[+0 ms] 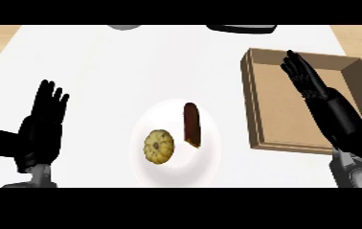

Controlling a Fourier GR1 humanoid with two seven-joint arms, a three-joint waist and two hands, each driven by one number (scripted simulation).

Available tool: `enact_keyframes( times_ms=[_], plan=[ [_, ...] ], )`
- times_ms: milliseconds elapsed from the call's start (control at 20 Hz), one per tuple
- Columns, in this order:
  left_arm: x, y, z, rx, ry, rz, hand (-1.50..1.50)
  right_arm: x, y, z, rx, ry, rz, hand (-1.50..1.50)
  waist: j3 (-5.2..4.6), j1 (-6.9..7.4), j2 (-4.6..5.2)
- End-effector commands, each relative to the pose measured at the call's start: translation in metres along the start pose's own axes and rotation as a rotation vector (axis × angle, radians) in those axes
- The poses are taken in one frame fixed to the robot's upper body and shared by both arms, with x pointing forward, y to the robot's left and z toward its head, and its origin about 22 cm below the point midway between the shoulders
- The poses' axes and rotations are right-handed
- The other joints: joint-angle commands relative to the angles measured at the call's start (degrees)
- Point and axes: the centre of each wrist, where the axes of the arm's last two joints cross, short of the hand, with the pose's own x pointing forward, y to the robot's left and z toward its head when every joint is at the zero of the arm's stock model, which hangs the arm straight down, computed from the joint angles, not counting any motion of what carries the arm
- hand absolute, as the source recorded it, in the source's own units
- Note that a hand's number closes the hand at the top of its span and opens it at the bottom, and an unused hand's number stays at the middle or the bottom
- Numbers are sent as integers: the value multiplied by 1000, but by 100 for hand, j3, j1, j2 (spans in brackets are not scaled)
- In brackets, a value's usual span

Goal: Pick the squash from the plate and place it in the cardboard box

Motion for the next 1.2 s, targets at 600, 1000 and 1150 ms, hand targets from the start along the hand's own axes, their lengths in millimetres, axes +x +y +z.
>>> enact_keyframes(
  times_ms=[600,1000,1150],
  plan=[
    [5,-33,1,-475,-94,-378,0,-4,46,16,17,118,961,-150,219,-744,-166],
    [1,-42,1,-531,-77,-403,0,27,111,22,68,85,1273,-150,233,-673,-218],
    [1,-46,-2,-552,-83,-405,0,35,150,31,106,177,1283,-150,248,-634,-163]
  ],
)
